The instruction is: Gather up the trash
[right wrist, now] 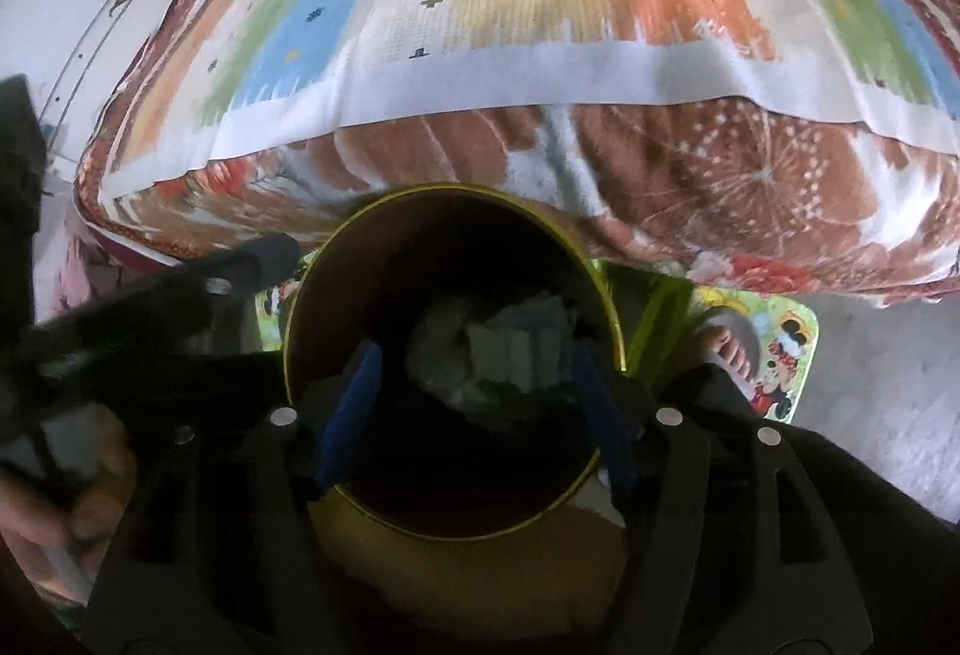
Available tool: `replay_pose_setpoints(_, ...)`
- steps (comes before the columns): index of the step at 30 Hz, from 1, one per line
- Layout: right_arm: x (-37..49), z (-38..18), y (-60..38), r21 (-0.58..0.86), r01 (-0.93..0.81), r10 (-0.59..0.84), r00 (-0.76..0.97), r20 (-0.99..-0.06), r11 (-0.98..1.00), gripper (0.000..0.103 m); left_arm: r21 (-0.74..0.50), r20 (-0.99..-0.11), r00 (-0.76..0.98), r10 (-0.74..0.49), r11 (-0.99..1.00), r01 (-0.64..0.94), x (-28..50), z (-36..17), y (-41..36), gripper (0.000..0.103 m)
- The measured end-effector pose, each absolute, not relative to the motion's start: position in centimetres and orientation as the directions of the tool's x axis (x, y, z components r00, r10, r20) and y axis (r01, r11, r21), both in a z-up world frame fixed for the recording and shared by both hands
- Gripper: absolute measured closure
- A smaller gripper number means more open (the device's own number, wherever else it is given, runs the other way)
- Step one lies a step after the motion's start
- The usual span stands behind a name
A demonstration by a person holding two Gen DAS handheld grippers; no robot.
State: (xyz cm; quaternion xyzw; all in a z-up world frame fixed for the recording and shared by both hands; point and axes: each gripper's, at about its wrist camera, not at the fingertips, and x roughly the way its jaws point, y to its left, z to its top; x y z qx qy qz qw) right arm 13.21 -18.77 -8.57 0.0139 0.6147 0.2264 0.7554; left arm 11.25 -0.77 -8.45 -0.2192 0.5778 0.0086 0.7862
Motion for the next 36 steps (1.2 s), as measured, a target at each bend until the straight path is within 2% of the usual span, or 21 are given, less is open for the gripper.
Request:
replay_pose_setpoints(1,13.2,-8.5,-18.8,0.293,-0.327,0.354,0.146,-0.924,0.899,0.040,-0.366,-0.901,0.339,-0.269,0.892,-0.266,10.9,-8.0,-0.3,0.029)
replay_pose_setpoints(4,12.4,-7.9,-18.4,0.297,-0.336,0.357,0.133,-0.925,0.894,0.040,-0.351,-0.898,0.364,-0.247,0.900,-0.256,10.4,-6.6,0.4,0.028)
replay_pose_setpoints(5,11.8,-7.0,-17.9,0.324,-0.380,0.393,0.119,-0.912,0.866,0.037,-0.354,-0.895,0.369,-0.250,0.901,-0.250,10.4,-6.1,0.5,0.028)
replay_pose_setpoints(7,11.4,-6.1,-17.5,0.272,-0.435,0.372,0.163,-0.914,0.858,0.030,-0.351,-0.893,0.375,-0.249,0.907,-0.233,10.5,-5.5,0.4,0.027)
replay_pose_setpoints(9,11.4,-5.2,-17.5,0.182,-0.443,0.313,0.242,-0.919,0.878,0.030,-0.355,-0.886,0.392,-0.249,0.908,-0.225,10.6,-4.7,0.5,0.027)
replay_pose_setpoints(14,9.7,-2.1,-17.5,0.176,-0.482,0.360,0.322,-0.875,0.858,0.030,-0.364,-0.852,0.462,-0.248,0.914,-0.181,9.4,-2.3,-0.2,0.021)
replay_pose_setpoints(21,6.5,2.5,-20.8,0.145,-0.407,0.353,0.501,-0.790,0.902,0.027,-0.286,-0.808,0.563,-0.174,0.951,-0.118,4.5,1.2,-1.2,0.018)
replay_pose_setpoints(23,5.1,3.8,-21.8,0.207,-0.403,0.402,0.492,-0.772,0.891,0.026,-0.250,-0.789,0.593,-0.157,0.965,-0.078,2.4,2.4,-1.8,0.010)
replay_pose_setpoints(25,3.2,4.9,-22.3,0.187,-0.442,0.419,0.518,-0.746,0.877,0.018,-0.210,-0.769,0.621,-0.150,0.977,-0.024,0.3,3.1,-2.7,0.006)
replay_pose_setpoints(27,2.0,5.0,-22.6,0.147,-0.471,0.417,0.544,-0.728,0.870,0.012,-0.191,-0.754,0.640,-0.149,0.982,0.003,-0.8,2.9,-3.1,0.006)
replay_pose_setpoints(29,1.2,4.0,-23.3,0.160,-0.500,0.448,0.533,-0.718,0.851,0.010,-0.161,-0.754,0.647,-0.114,0.987,-0.014,-1.6,2.0,-3.1,0.006)
replay_pose_setpoints(33,0.2,2.7,-23.5,0.171,-0.545,0.481,0.497,-0.722,0.821,0.009,-0.181,-0.752,0.649,-0.113,0.983,-0.039,-2.3,0.3,-2.5,0.006)
replay_pose_setpoints(36,-0.2,1.8,-23.4,0.127,-0.553,0.456,0.512,-0.728,0.823,0.009,-0.140,-0.748,0.658,-0.090,0.990,-0.023,-2.5,0.0,-2.7,0.006)
